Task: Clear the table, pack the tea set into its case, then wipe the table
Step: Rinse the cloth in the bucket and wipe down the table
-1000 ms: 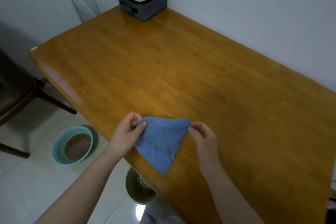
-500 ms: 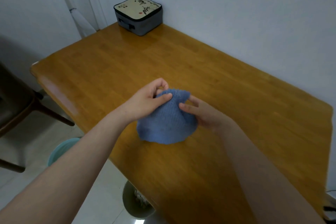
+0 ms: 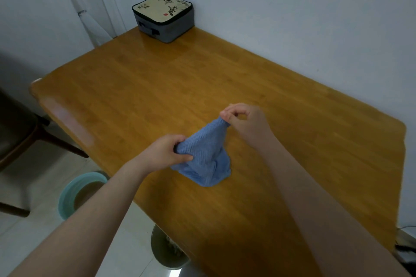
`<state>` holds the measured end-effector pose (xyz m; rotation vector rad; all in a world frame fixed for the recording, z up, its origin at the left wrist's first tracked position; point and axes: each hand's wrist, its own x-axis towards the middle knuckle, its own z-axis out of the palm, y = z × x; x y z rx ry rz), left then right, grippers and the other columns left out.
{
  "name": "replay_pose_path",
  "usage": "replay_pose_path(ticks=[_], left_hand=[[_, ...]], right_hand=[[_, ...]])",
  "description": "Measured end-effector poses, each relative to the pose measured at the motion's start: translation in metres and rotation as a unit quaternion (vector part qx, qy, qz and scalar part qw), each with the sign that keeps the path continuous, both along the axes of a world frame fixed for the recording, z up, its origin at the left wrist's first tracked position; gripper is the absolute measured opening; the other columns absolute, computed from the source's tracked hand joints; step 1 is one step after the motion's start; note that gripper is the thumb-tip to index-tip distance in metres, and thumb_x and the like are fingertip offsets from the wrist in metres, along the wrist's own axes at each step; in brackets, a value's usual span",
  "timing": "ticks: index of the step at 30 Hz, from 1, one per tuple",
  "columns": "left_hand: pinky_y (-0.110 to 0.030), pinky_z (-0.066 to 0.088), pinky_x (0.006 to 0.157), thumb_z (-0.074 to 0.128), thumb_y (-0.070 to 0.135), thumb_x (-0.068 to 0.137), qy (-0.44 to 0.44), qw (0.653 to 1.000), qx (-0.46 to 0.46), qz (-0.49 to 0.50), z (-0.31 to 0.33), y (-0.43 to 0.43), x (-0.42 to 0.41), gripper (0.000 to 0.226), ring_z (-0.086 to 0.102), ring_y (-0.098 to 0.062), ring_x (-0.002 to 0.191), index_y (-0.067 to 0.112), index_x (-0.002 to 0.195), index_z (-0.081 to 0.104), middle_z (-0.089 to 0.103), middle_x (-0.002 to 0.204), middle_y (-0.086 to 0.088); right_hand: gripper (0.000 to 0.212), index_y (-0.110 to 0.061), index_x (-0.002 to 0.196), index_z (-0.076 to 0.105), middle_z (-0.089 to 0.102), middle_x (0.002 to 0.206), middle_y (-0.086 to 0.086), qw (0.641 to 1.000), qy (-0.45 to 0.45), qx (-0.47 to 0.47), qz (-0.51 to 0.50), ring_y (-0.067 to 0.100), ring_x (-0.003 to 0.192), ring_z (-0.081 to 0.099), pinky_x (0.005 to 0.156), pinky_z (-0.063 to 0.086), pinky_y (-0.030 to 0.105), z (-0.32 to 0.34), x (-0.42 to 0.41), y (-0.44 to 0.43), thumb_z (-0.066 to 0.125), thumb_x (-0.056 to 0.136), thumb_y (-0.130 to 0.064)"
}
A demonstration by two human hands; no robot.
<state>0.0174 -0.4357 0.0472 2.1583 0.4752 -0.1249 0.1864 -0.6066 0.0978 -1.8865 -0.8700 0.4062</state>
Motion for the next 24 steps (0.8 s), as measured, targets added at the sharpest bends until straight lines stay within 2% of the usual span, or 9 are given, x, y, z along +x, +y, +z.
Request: replay_pose_path(ticks=[2, 5, 8, 11, 13, 16, 18, 22, 24], left_hand=[[-0.040, 0.049, 0.067, 0.079, 0.016, 0.077, 0.008, 1.000, 0.011, 0.012, 0.001, 0.009, -0.003, 0.017, 0.055, -0.007, 0.067, 0.022, 0.079, 0.063, 0.060, 0.072, 0.003], [-0.031, 0.047, 0.064, 0.080, 0.012, 0.077, -0.020, 0.999, -0.021, 0.018, 0.017, 0.019, -0.011, 0.019, 0.057, -0.005, 0.067, 0.025, 0.077, 0.066, 0.062, 0.069, 0.011], [-0.032, 0.046, 0.063, 0.083, 0.028, 0.073, -0.024, 1.000, 0.004, -0.003, 0.037, 0.025, -0.022, 0.016, 0.057, -0.006, 0.067, 0.021, 0.077, 0.068, 0.064, 0.070, 0.003], [-0.030, 0.043, 0.062, 0.078, 0.051, 0.063, -0.023, 0.999, -0.035, -0.003, 0.063, 0.023, -0.037, 0.037, 0.056, -0.012, 0.067, 0.019, 0.078, 0.070, 0.066, 0.075, -0.014], [-0.028, 0.044, 0.064, 0.081, 0.046, 0.066, -0.025, 0.994, -0.103, -0.011, 0.082, 0.020, -0.043, 0.033, 0.059, -0.015, 0.070, 0.017, 0.078, 0.072, 0.068, 0.077, -0.017], [-0.020, 0.048, 0.062, 0.079, 0.023, 0.074, -0.018, 0.986, -0.161, -0.036, 0.106, 0.018, -0.044, 0.009, 0.065, -0.013, 0.070, 0.016, 0.075, 0.073, 0.071, 0.076, -0.010], [-0.018, 0.048, 0.059, 0.075, 0.018, 0.075, -0.004, 0.985, -0.164, -0.046, 0.115, 0.019, -0.036, 0.003, 0.064, -0.012, 0.068, 0.017, 0.076, 0.073, 0.070, 0.077, -0.007], [-0.023, 0.044, 0.064, 0.079, 0.021, 0.077, 0.036, 0.989, -0.143, -0.002, 0.095, 0.037, -0.008, 0.028, 0.058, -0.014, 0.074, 0.005, 0.096, 0.067, 0.059, 0.079, -0.005], [-0.025, 0.043, 0.063, 0.068, 0.015, 0.077, 0.070, 0.990, -0.121, 0.035, 0.070, 0.045, 0.012, 0.021, 0.059, -0.013, 0.075, 0.010, 0.097, 0.068, 0.062, 0.080, 0.000]], right_hand=[[0.025, -0.013, 0.070, 0.070, 0.070, 0.072, 0.007, 0.999, -0.037, 0.002, -0.007, 0.018, 0.073, 0.065, 0.069, 0.049, 0.033, 0.011, -0.003, -0.005, 0.068, 0.090, -0.027], [0.025, -0.015, 0.073, 0.070, 0.064, 0.061, 0.004, 0.995, -0.103, 0.007, -0.013, 0.015, 0.056, 0.059, 0.054, 0.046, 0.038, 0.025, -0.006, -0.016, 0.067, 0.090, -0.033], [0.021, -0.018, 0.073, 0.069, 0.063, 0.064, 0.008, 0.995, -0.097, 0.035, -0.015, 0.015, 0.056, 0.052, 0.053, 0.039, 0.026, 0.042, -0.009, -0.029, 0.068, 0.090, -0.030], [0.020, -0.023, 0.069, 0.068, 0.062, 0.060, 0.003, 0.999, -0.035, 0.039, 0.011, 0.008, 0.054, 0.048, 0.051, 0.035, 0.018, 0.068, -0.012, -0.043, 0.068, 0.089, -0.029], [0.022, -0.025, 0.066, 0.070, 0.063, 0.059, -0.006, 0.998, 0.021, 0.031, 0.057, 0.006, 0.054, 0.052, 0.049, 0.039, 0.017, 0.086, -0.014, -0.052, 0.066, 0.083, -0.039], [0.024, -0.022, 0.069, 0.073, 0.069, 0.068, 0.000, 0.988, 0.120, 0.007, 0.093, 0.016, 0.060, 0.061, 0.052, 0.047, 0.026, 0.110, -0.010, -0.063, 0.065, 0.075, -0.045], [0.028, -0.017, 0.075, 0.074, 0.072, 0.074, 0.004, 0.982, 0.169, -0.036, 0.075, 0.017, 0.064, 0.066, 0.054, 0.052, 0.026, 0.112, 0.002, -0.063, 0.066, 0.079, -0.043], [0.029, -0.011, 0.085, 0.076, 0.075, 0.084, 0.005, 0.976, 0.177, -0.120, -0.025, 0.017, 0.076, 0.069, 0.064, 0.052, 0.027, 0.072, 0.035, -0.046, 0.069, 0.087, -0.039], [0.033, -0.004, 0.089, 0.075, 0.070, 0.083, 0.008, 0.978, 0.134, -0.153, -0.052, 0.019, 0.075, 0.062, 0.062, 0.044, 0.027, 0.040, 0.052, -0.034, 0.069, 0.089, -0.036]])
